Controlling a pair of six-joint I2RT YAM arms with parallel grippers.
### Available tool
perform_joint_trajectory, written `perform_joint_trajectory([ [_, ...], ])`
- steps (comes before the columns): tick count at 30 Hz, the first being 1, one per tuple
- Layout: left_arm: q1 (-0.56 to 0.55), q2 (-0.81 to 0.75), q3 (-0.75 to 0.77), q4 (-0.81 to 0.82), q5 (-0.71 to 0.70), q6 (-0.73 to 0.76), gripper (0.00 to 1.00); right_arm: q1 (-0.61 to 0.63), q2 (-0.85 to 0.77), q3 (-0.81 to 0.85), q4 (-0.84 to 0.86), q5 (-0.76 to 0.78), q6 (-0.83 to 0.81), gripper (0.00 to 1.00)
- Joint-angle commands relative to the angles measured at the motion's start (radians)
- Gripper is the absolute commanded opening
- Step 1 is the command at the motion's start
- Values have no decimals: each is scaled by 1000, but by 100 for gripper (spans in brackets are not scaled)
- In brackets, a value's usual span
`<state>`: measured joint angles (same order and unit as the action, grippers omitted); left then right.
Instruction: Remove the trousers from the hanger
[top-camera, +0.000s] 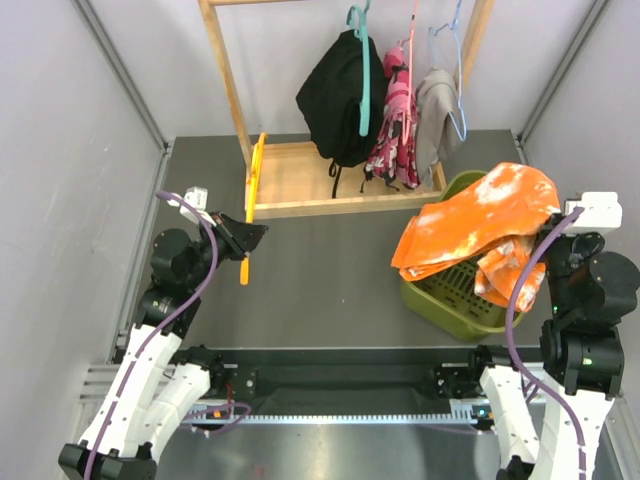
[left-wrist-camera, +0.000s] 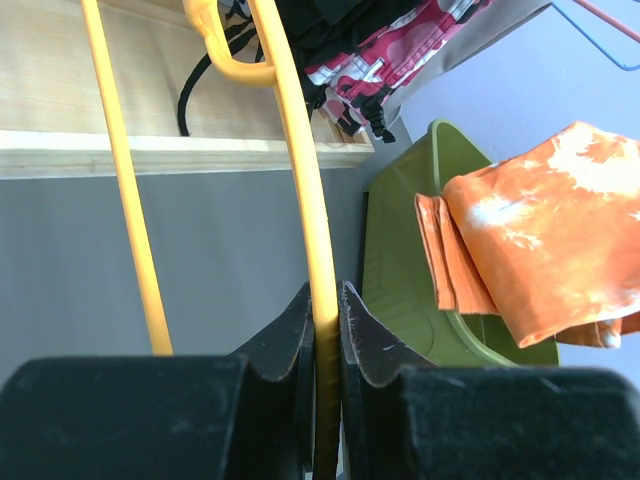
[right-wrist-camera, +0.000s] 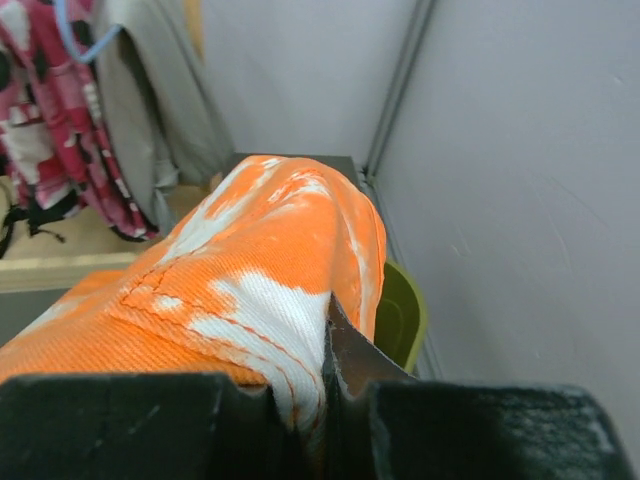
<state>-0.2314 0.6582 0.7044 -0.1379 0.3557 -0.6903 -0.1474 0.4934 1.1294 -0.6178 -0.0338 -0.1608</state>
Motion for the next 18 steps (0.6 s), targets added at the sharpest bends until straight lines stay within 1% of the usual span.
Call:
perform_joint_trajectory([
  [1, 3, -20, 49, 87, 15, 23, 0, -18, -1, 7, 204, 223, 43, 0],
  [7, 3, -20, 49, 89, 15, 31, 0, -20, 27, 6, 285, 287, 44, 0],
  [9, 4, -17, 50, 93, 20, 31, 0, -21, 45, -3, 308, 281, 49, 0],
  [12, 4, -8, 56, 113, 31, 28, 0, -21, 68, -36, 319, 226, 92, 0],
  [15, 3, 7, 82, 119, 40, 28, 0, -21, 76, -100, 340, 117, 121, 0],
  [16, 3, 8, 89, 119, 40, 29, 0, -21, 77, -118, 360, 41, 127, 0],
  [17, 3, 11, 102, 121, 45, 29, 0, -21, 80, -159, 372, -15, 126, 1],
  [18, 4, 14, 110, 123, 46, 29, 0, -21, 83, -177, 381, -94, 133, 5],
])
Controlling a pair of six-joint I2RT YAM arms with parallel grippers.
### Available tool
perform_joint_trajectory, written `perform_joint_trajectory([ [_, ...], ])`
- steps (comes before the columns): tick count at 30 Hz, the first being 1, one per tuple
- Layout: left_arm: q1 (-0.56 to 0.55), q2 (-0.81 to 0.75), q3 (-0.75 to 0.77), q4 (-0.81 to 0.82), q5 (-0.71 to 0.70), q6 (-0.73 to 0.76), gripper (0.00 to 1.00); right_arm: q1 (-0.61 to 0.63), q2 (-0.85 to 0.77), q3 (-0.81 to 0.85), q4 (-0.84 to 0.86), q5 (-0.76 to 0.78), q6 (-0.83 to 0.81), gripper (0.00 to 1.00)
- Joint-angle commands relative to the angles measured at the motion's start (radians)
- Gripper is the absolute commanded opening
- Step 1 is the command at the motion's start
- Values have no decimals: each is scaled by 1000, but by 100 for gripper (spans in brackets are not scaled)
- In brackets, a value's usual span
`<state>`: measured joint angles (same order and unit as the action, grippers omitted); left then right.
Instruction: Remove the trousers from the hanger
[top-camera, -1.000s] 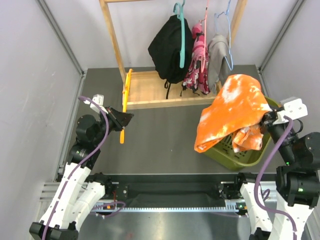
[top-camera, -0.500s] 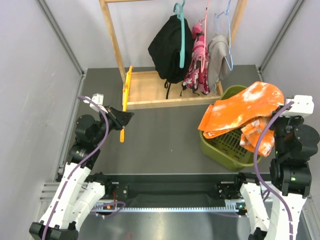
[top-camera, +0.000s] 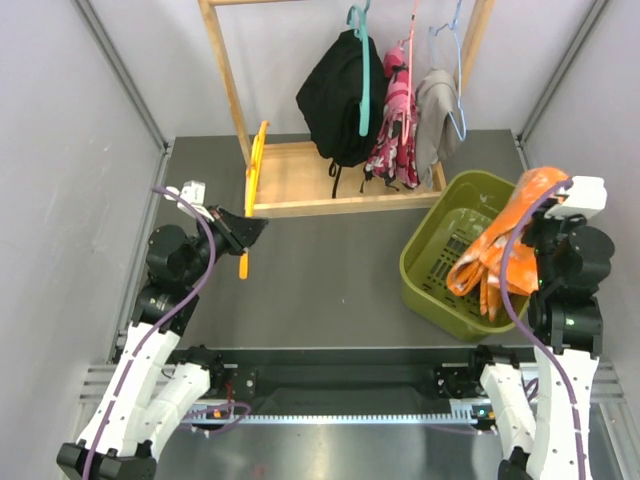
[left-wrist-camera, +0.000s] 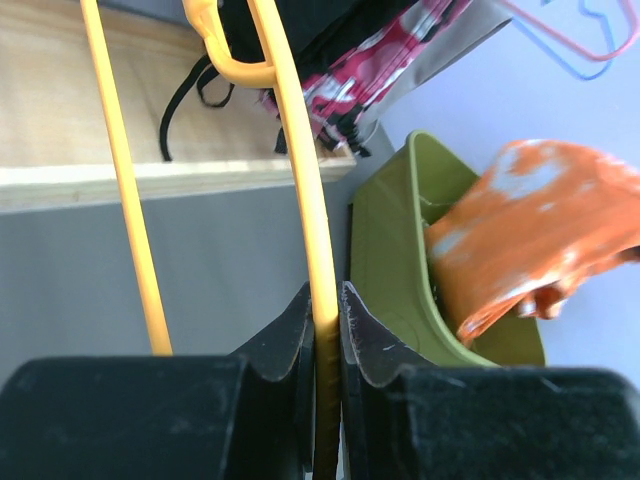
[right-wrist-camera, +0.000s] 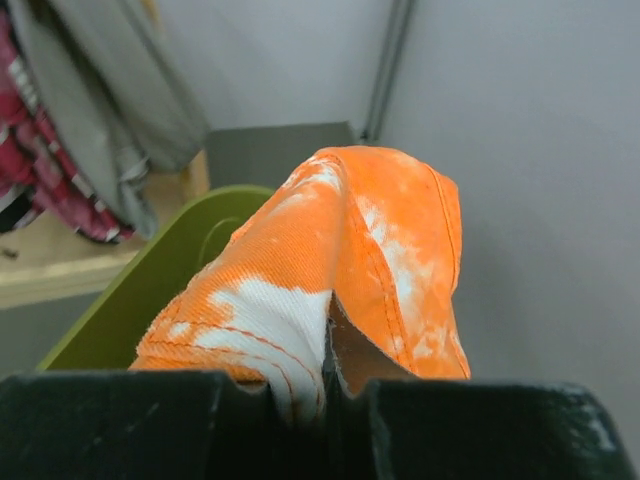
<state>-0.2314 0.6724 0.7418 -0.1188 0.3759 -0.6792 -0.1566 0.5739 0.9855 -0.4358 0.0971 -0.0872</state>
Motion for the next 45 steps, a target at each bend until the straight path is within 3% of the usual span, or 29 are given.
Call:
perform_joint_trajectory([
  [1, 4, 3, 79, 107, 27, 15, 0, -12, 15, -47, 225, -259, 69, 7],
  [5, 4, 19, 113, 111, 38, 4, 0, -12, 79, -102, 273, -367, 122, 13],
  [8, 3, 32, 119, 154, 40, -20, 0, -12, 141, -145, 281, -418, 162, 24],
  [11, 4, 47, 119, 205, 38, -65, 0, -12, 165, -214, 292, -459, 158, 52],
  [12, 3, 61, 120, 231, 38, -77, 0, -12, 165, -228, 292, -461, 146, 70],
  [15, 4, 99, 134, 274, 44, -129, 0, -14, 152, -252, 275, -458, 104, 93],
  [17, 4, 122, 159, 286, 52, -155, 0, -18, 138, -242, 264, -471, 66, 100],
  [25, 3, 298, 321, 304, 32, -203, 0, -27, 101, -159, 177, -683, -97, 100],
  [36, 4, 591, 597, 430, -14, -283, 0, -60, 40, -263, 203, -695, -72, 100],
  [45, 4, 753, 817, 435, -98, -295, 0, -90, 17, -329, 249, -697, -36, 100],
])
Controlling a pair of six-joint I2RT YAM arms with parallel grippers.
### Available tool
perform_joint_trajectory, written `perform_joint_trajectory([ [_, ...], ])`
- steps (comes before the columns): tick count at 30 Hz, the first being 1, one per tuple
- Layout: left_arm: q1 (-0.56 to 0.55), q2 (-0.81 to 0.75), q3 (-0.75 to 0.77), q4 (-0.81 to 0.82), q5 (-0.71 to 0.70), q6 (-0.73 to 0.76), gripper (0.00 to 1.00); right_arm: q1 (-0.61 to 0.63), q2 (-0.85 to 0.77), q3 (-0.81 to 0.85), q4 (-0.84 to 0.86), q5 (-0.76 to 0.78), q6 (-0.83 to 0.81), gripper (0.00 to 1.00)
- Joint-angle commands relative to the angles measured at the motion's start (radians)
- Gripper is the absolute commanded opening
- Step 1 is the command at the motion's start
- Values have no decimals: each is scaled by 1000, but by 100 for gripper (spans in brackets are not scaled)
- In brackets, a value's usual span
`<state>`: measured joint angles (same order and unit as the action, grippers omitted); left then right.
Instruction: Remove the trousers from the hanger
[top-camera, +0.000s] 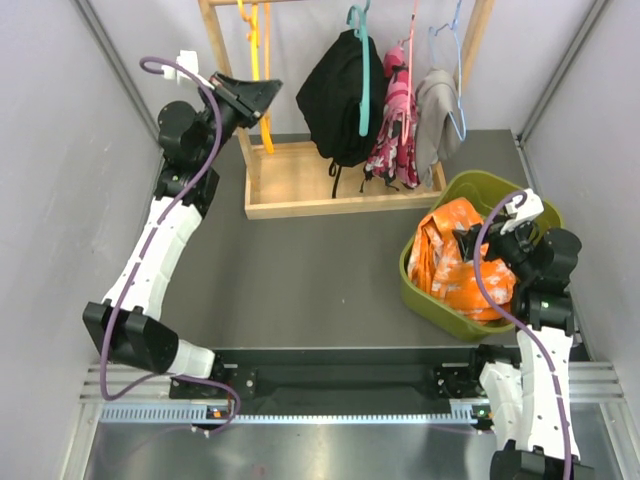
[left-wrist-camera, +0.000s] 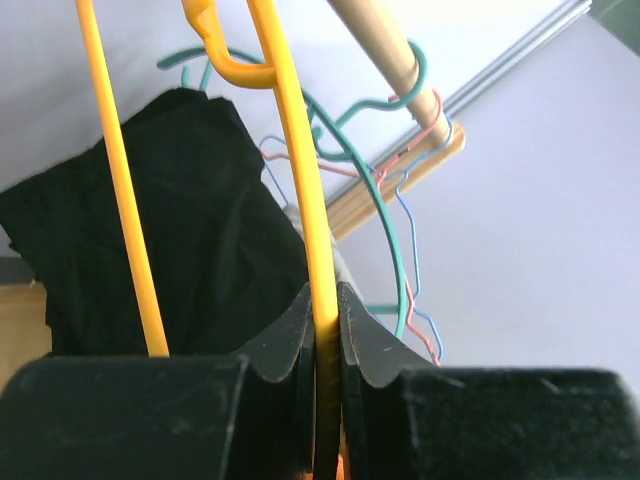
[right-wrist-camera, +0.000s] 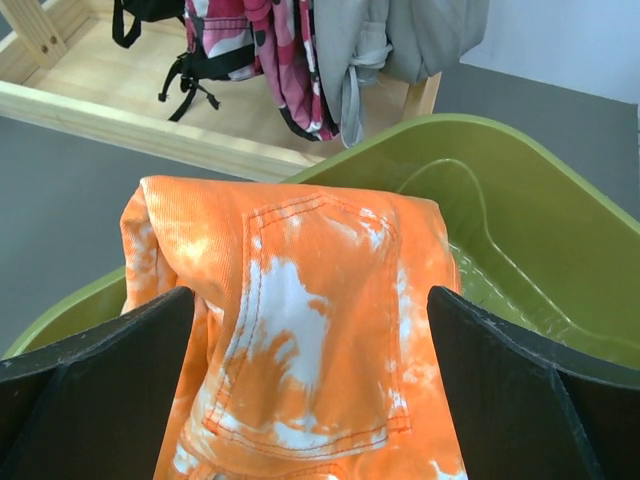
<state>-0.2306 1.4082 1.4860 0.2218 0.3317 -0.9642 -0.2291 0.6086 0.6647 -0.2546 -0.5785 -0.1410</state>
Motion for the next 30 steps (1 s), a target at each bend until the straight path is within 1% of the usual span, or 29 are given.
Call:
perform_joint_trajectory([
  [1, 4, 26, 94, 82, -68, -8, 0, -19, -20, -16, 74, -23, 21, 100],
  [3, 5, 54, 118, 53, -123, -11, 0, -21, -21, -22, 80, -23, 26, 100],
  [9, 25, 132, 206, -59, -207, -63, 0, -22, -24, -31, 92, -23, 34, 100],
  [15, 42, 176, 221, -133, -214, -125, 0, -29, -32, -39, 94, -23, 41, 100],
  [17, 48, 181, 220, -150, -211, -134, 3, -30, -33, -40, 92, -24, 43, 100],
  [19, 53, 173, 214, -173, -209, -133, 19, -30, -35, -42, 94, -24, 43, 100],
  [20, 56, 170, 212, -173, -203, -120, 28, -30, -36, -42, 94, -24, 43, 100],
  [21, 59, 164, 214, -176, -192, -108, 40, -32, -36, -40, 94, -24, 43, 100],
  [22, 59, 150, 212, -177, -186, -94, 57, -32, -36, -42, 92, -24, 43, 100],
  [23, 59, 140, 212, -182, -172, -64, 64, -32, -35, -42, 94, -26, 41, 100],
  [24, 59, 130, 214, -186, -168, -45, 69, -32, -35, -43, 92, -26, 40, 100],
  [25, 57, 108, 217, -214, -168, -27, 77, -33, -35, -42, 92, -27, 38, 100],
  [26, 59, 94, 217, -219, -171, 17, 79, -32, -33, -42, 92, -29, 38, 100],
  [28, 59, 48, 217, -306, -187, 98, 83, -33, -30, -46, 94, -32, 37, 100],
  [30, 59, 14, 218, -363, -232, 163, 84, -33, -26, -50, 94, -37, 37, 100],
])
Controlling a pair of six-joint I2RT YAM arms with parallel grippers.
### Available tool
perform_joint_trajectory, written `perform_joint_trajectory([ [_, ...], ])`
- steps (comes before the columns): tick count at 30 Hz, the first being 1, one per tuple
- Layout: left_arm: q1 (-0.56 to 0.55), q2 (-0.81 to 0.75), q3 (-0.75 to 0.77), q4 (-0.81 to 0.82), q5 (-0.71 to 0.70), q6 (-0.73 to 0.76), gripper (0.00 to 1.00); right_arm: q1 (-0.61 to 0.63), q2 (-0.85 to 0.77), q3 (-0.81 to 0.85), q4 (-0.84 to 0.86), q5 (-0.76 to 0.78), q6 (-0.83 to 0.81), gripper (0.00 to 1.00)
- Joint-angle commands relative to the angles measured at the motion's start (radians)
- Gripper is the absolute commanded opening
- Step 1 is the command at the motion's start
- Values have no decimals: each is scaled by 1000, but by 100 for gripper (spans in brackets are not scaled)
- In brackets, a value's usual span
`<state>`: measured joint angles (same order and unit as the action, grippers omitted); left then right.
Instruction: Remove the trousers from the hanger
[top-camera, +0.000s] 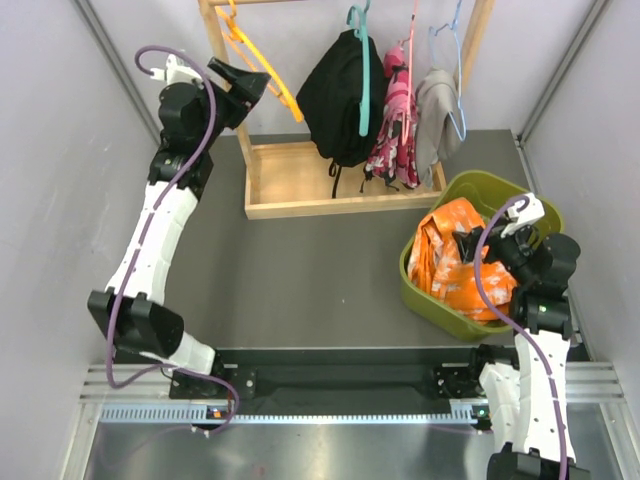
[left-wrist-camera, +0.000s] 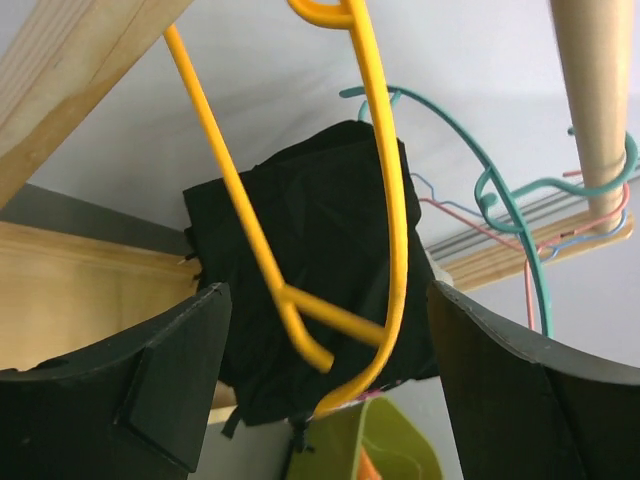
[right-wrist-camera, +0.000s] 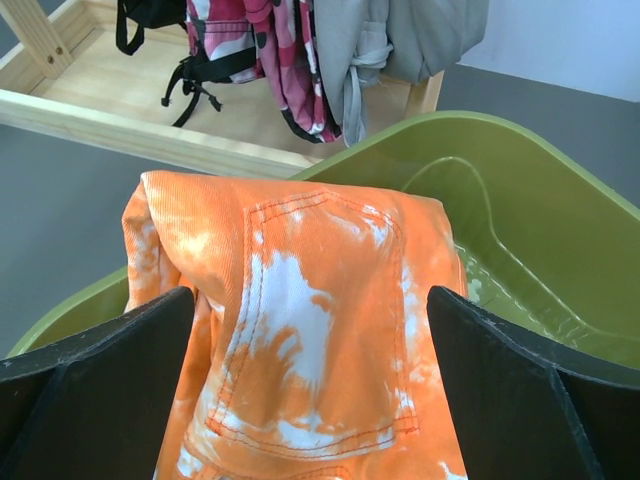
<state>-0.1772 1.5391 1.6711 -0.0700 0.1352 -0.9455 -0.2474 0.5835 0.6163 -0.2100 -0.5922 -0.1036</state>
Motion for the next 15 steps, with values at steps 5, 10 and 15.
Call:
perform_joint_trajectory([
  [5, 5, -226, 19, -204, -123, 330, 85, -13, 12, -12, 69, -40, 2, 100],
  [10, -1, -258, 15, -157, 47, 330, 85, -15, 32, -26, 92, -52, 7, 100],
  [15, -131, -182, 91, -120, 107, 358, 85, -15, 39, -41, 113, -66, 15, 100],
])
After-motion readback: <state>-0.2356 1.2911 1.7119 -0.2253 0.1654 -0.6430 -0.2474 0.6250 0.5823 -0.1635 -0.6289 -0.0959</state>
